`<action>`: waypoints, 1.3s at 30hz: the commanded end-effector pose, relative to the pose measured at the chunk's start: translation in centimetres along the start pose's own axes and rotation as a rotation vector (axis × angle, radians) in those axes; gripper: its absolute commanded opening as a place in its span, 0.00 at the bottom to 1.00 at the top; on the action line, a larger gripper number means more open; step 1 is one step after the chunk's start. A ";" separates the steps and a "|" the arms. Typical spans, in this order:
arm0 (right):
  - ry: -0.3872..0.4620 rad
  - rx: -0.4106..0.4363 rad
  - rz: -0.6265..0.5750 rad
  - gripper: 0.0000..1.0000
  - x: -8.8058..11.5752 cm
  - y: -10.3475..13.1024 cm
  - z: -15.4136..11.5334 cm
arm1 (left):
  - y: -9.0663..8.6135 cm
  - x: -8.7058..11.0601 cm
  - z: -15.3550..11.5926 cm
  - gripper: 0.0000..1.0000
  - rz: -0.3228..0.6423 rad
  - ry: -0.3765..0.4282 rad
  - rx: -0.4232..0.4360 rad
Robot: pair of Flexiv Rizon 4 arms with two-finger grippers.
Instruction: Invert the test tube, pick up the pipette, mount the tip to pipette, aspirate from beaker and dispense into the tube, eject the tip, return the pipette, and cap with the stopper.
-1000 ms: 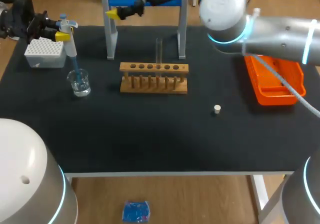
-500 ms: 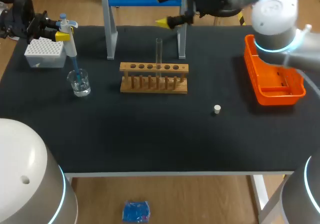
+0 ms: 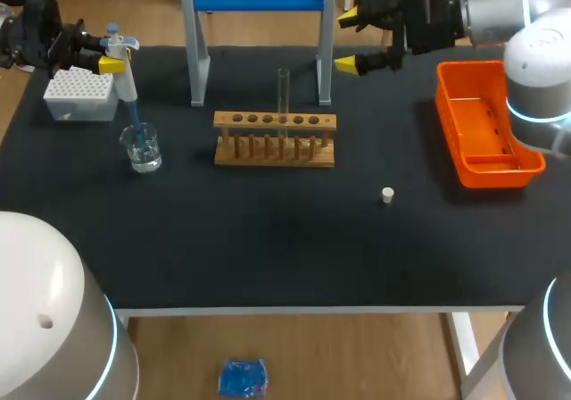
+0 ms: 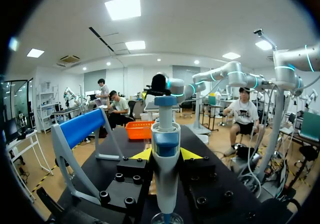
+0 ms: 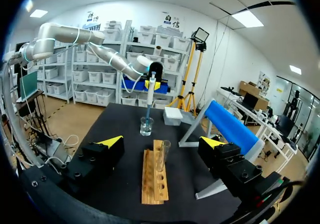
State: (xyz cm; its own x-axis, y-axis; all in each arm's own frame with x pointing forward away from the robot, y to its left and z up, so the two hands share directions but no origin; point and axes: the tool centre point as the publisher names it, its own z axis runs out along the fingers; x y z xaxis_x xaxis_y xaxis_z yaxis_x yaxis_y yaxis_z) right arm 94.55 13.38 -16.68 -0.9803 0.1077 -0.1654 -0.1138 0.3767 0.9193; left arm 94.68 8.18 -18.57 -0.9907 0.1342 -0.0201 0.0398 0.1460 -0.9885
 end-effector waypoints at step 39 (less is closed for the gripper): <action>0.099 -0.033 0.040 1.00 -0.6 -6.6 6.2 | 0.0 -0.1 -0.1 0.00 -0.001 0.005 -0.001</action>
State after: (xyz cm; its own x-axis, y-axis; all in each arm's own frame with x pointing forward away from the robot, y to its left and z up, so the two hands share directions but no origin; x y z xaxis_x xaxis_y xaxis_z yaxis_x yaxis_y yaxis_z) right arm 96.76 16.51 -24.98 -0.9951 0.0310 -0.0935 -0.0773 0.3421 0.9365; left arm 94.68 8.17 -18.56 -0.9907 0.1343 -0.0201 0.0399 0.1460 -0.9885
